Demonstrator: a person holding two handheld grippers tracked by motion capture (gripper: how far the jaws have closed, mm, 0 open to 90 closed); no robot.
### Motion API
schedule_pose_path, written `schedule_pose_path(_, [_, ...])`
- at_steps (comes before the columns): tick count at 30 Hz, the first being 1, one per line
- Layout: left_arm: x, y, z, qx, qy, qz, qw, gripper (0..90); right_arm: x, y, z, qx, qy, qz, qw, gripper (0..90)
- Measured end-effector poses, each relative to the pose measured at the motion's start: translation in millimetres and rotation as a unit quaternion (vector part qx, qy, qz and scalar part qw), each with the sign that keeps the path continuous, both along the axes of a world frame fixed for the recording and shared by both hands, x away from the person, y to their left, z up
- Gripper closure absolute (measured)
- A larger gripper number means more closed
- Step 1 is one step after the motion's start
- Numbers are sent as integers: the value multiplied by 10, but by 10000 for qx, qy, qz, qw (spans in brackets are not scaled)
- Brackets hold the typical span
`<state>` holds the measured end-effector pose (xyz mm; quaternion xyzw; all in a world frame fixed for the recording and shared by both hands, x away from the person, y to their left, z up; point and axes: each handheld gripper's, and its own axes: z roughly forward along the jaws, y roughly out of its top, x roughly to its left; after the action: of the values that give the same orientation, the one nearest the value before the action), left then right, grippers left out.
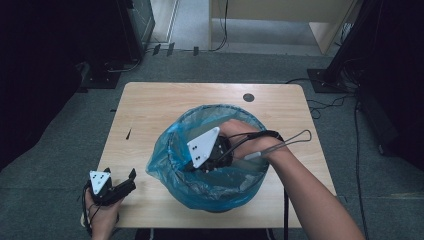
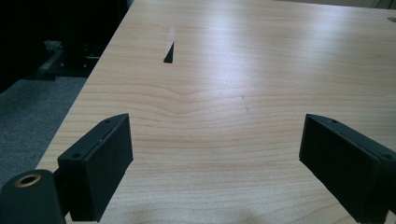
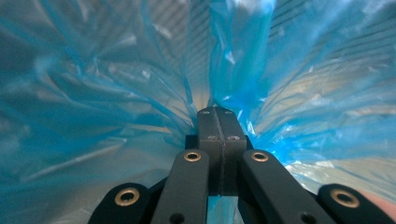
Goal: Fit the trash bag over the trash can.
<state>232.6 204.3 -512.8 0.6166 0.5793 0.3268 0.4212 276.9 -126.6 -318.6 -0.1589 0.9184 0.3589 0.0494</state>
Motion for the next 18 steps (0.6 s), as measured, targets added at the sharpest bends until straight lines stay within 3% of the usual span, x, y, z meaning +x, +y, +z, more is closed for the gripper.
schedule_pose_path(4, [0,4,-1,-36,-7,7,10000,100,-27,82,-147,-648,3,241,9976,900])
schedule_pose_path(6, [1,4,-1,-34,-3,5,10000,101,-46,72,-144,-688,17,275,9972,900])
schedule_pose_path(10, [4,4,-1,-20,20,4,10000,100,-18,-20,46,-316,-109,137,9993,900])
schedule_pose_path(11, [4,4,-1,-20,20,4,10000,101,-18,-20,46,-316,-109,137,9993,900])
schedule_pose_path(12, [5,4,-1,-24,27,7,10000,101,18,-76,189,-24,-207,-44,9998,900])
schedule_pose_path(14, [8,2,-1,-20,45,21,10000,101,59,-98,276,144,-355,-196,9991,900])
schedule_pose_path(17, [12,-1,-1,-25,55,30,10000,101,92,-64,255,7,-455,-295,9985,900])
schedule_pose_path(18, [14,-3,-1,-25,52,31,10000,101,105,-31,204,-156,-479,-287,9983,900])
